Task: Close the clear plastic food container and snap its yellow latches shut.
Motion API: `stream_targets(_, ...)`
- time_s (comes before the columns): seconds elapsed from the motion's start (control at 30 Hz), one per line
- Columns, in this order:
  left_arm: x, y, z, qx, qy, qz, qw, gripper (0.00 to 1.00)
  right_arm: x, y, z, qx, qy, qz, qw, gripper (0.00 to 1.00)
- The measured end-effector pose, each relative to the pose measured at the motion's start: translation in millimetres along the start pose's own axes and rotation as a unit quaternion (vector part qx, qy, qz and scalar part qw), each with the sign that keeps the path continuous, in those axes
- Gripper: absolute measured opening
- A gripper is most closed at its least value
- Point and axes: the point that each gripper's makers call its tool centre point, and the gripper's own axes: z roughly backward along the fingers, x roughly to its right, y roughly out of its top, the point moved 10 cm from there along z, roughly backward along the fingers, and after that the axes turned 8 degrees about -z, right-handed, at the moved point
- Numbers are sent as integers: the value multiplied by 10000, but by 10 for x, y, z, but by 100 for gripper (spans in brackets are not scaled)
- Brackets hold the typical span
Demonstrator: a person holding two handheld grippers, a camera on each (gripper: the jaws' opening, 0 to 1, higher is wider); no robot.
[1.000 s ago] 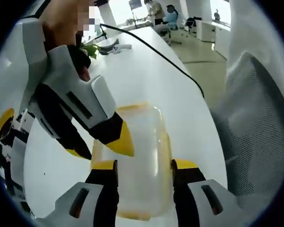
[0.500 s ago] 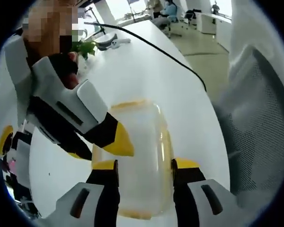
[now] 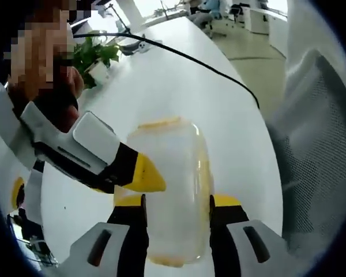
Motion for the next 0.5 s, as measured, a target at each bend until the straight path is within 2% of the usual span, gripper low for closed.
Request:
stream_targets(0.03, 4, 1, -5, 18, -35, -63, 10000, 38, 13, 25, -56, 38, 111, 419, 9991, 40)
stream_targets(0.27, 4, 8, -18, 18, -60, -104, 9999, 39, -58, 17, -67, 164, 56, 288, 9994, 41)
stream_targets(0.5, 9, 9, -13, 14, -52, -152, 9999, 40, -103, 65, -12, 126, -41, 309, 9994, 42)
